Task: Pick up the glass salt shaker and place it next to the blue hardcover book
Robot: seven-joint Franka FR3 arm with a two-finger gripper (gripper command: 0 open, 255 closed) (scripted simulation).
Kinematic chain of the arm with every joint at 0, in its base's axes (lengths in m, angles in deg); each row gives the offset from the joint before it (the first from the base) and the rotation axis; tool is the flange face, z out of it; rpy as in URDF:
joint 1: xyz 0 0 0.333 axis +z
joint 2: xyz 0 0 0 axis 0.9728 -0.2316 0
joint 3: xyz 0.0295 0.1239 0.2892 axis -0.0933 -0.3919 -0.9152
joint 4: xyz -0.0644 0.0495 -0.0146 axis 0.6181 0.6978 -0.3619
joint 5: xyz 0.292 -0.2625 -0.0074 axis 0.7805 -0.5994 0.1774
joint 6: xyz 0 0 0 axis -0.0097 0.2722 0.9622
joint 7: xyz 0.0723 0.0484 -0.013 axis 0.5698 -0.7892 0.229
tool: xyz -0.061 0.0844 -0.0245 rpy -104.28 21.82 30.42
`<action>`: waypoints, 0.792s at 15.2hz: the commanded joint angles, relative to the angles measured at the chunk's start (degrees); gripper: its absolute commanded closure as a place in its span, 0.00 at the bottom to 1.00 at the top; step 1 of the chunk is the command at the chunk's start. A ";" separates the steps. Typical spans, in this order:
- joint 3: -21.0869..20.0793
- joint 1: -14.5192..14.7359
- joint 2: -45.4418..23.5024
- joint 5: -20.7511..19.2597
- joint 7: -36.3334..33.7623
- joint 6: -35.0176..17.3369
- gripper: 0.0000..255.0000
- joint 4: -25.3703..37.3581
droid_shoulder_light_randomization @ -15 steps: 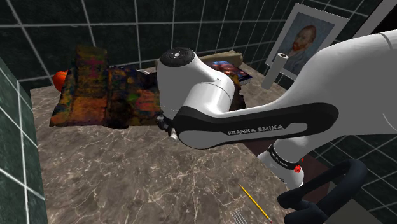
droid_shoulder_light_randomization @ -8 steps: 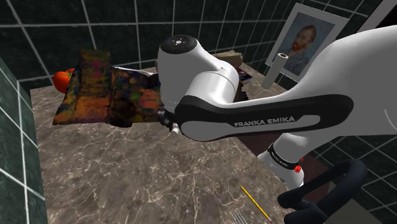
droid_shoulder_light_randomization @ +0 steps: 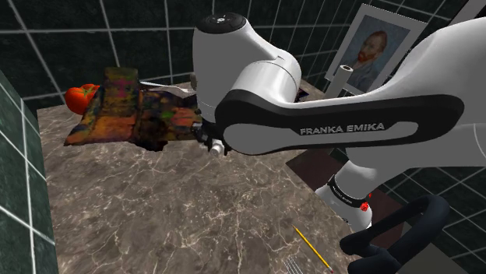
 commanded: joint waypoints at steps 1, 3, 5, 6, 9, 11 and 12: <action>1.61 0.88 0.37 -0.36 0.15 1.52 1.00 0.73; 2.90 1.45 0.63 -0.74 0.26 3.01 1.00 1.63; 4.11 1.95 0.86 -1.11 0.37 4.50 1.00 2.58; 4.68 2.16 0.97 -1.30 0.42 5.23 1.00 3.07; 6.18 2.67 1.21 -1.82 0.55 7.25 1.00 4.49; 10.40 5.27 2.69 -1.75 3.28 6.72 1.00 0.89; 12.37 6.35 3.48 -1.75 4.67 6.49 1.00 -0.82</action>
